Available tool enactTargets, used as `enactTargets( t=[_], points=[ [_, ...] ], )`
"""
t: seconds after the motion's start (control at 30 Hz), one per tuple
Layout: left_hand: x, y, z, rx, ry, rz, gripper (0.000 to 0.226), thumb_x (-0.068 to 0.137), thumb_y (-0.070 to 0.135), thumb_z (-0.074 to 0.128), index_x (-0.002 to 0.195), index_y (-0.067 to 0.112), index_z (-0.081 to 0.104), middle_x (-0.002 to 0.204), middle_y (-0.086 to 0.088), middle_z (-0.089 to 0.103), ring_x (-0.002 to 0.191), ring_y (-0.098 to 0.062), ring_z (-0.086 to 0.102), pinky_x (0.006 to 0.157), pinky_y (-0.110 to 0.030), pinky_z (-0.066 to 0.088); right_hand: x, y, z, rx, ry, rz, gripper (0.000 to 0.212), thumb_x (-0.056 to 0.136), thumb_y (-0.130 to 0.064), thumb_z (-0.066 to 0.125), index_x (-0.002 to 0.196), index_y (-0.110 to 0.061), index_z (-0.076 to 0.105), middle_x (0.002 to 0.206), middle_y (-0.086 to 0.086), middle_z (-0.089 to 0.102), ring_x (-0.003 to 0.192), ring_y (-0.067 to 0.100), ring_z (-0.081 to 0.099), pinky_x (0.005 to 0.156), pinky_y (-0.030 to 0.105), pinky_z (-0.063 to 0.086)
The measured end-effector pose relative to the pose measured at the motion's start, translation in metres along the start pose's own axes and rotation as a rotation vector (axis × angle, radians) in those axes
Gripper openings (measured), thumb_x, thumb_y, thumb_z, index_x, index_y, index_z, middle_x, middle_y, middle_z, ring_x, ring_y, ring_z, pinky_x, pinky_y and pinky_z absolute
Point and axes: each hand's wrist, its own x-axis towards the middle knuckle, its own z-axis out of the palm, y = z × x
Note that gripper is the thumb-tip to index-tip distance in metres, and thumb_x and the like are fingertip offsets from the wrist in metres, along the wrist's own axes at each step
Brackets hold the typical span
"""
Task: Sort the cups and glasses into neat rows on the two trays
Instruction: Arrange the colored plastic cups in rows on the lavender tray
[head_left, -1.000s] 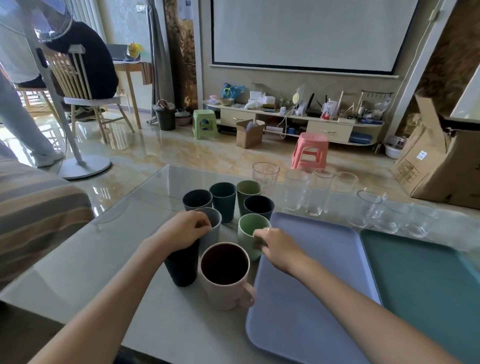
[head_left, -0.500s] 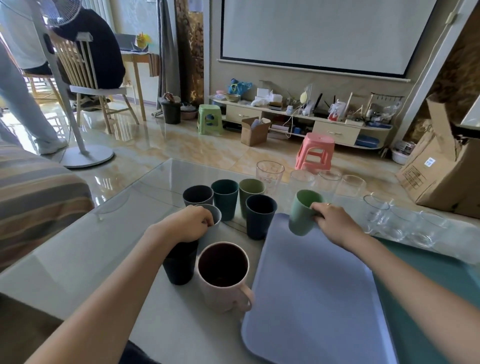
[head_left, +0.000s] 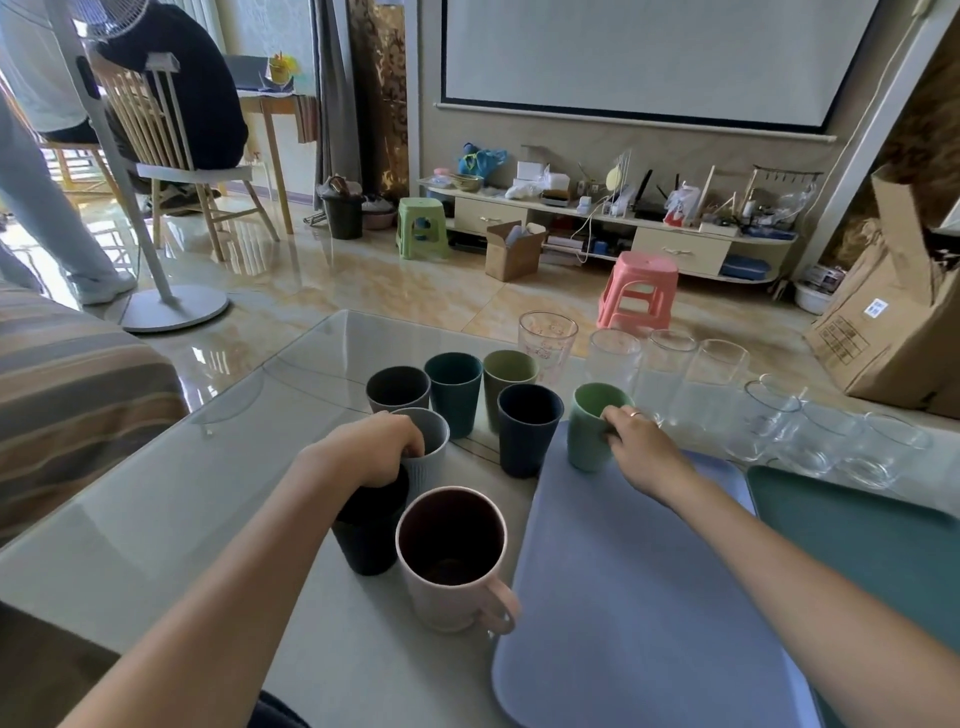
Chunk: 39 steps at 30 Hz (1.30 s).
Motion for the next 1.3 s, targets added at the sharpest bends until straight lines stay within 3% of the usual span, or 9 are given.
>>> enactTargets(
  t=[0.13, 0.27, 0.4, 0.5, 0.63, 0.73, 0.87, 1.13, 1.3],
  points=[
    [0.003, 0.003, 0.002, 0.004, 0.016, 0.010, 0.039, 0.074, -0.005, 0.047, 0.064, 0.032, 0.052, 0.085, -0.002, 0.058, 0.085, -0.026, 0.060, 0.078, -0.041, 0.054, -0.001, 0.000, 0.001, 0.047, -0.001, -0.001, 0.010, 0.094, -0.005, 0.043, 0.100, -0.003, 0.050, 0.110, 0.014, 0.048, 0.100, 0.032, 0.049, 0.081, 0.031, 0.035],
    [0.005, -0.002, -0.003, -0.030, 0.107, -0.011, 0.031, 0.075, -0.008, 0.045, 0.077, 0.015, 0.066, 0.087, -0.009, 0.065, 0.082, -0.027, 0.061, 0.074, -0.040, 0.054, -0.007, -0.004, -0.002, 0.039, 0.105, 0.015, 0.033, 0.091, -0.001, 0.044, 0.123, -0.010, 0.047, 0.139, 0.014, 0.028, 0.108, 0.035, 0.052, 0.093, 0.035, 0.042],
    [0.005, -0.006, -0.004, -0.043, 0.115, -0.010, 0.033, 0.079, -0.005, 0.047, 0.075, 0.024, 0.062, 0.086, -0.005, 0.063, 0.080, -0.024, 0.060, 0.074, -0.038, 0.054, -0.020, -0.022, -0.007, -0.002, 0.260, 0.000, 0.049, 0.083, 0.011, 0.040, 0.127, -0.011, 0.045, 0.148, 0.018, 0.018, 0.120, 0.041, 0.044, 0.090, 0.041, 0.045],
    [0.002, -0.005, -0.008, -0.066, 0.167, -0.018, 0.033, 0.082, 0.002, 0.044, 0.075, 0.031, 0.057, 0.087, -0.002, 0.061, 0.080, -0.024, 0.059, 0.076, -0.040, 0.053, -0.031, -0.045, -0.012, 0.066, 0.386, -0.097, 0.045, 0.081, 0.013, 0.042, 0.121, -0.006, 0.050, 0.143, 0.021, 0.028, 0.113, 0.038, 0.049, 0.089, 0.041, 0.046],
    [-0.003, 0.005, -0.021, -0.054, 0.296, -0.029, 0.034, 0.085, 0.005, 0.042, 0.105, 0.024, 0.061, 0.102, -0.003, 0.062, 0.092, -0.028, 0.060, 0.079, -0.043, 0.053, -0.042, -0.090, -0.013, 0.358, 0.357, -0.236, 0.041, 0.083, 0.013, 0.042, 0.117, -0.008, 0.052, 0.119, 0.011, 0.047, 0.095, 0.017, 0.049, 0.090, 0.032, 0.046],
    [-0.007, 0.015, -0.036, -0.141, 0.391, -0.012, 0.017, 0.085, 0.006, 0.045, 0.091, 0.017, 0.055, 0.092, -0.005, 0.059, 0.090, -0.030, 0.058, 0.073, -0.041, 0.051, -0.055, -0.124, -0.009, 0.561, 0.165, -0.299, 0.042, 0.088, 0.006, 0.044, 0.122, -0.019, 0.048, 0.116, 0.002, 0.047, 0.095, 0.010, 0.048, 0.090, 0.028, 0.045],
    [-0.013, 0.031, -0.047, -0.221, 0.531, -0.006, 0.005, 0.087, 0.011, 0.049, 0.083, 0.009, 0.051, 0.082, -0.005, 0.056, 0.081, -0.030, 0.055, 0.064, -0.039, 0.046, -0.063, -0.148, 0.000, 0.749, -0.027, -0.261, 0.058, 0.084, -0.005, 0.055, 0.134, -0.026, 0.036, 0.132, -0.003, 0.045, 0.118, 0.009, 0.046, 0.104, 0.031, 0.041],
    [-0.019, 0.085, -0.043, -0.346, 0.808, 0.081, 0.024, 0.082, 0.023, 0.063, 0.076, 0.013, 0.042, 0.075, 0.001, 0.047, 0.077, -0.026, 0.046, 0.060, -0.033, 0.034, -0.070, -0.135, 0.004, 0.972, 0.142, -0.142, 0.074, 0.067, -0.012, 0.081, 0.122, -0.025, 0.034, 0.119, -0.005, 0.055, 0.111, 0.007, 0.057, 0.098, 0.036, 0.049],
    [-0.020, 0.100, -0.040, -0.398, 0.669, 0.221, 0.042, 0.084, 0.036, 0.065, 0.062, 0.023, 0.031, 0.058, 0.007, 0.036, 0.057, -0.016, 0.037, 0.052, -0.031, 0.026, -0.089, -0.097, 0.001, 0.989, 0.169, -0.085, 0.072, 0.068, -0.010, 0.083, 0.112, -0.048, 0.040, 0.112, -0.028, 0.052, 0.106, -0.013, 0.052, 0.092, 0.016, 0.048]
  ],
)
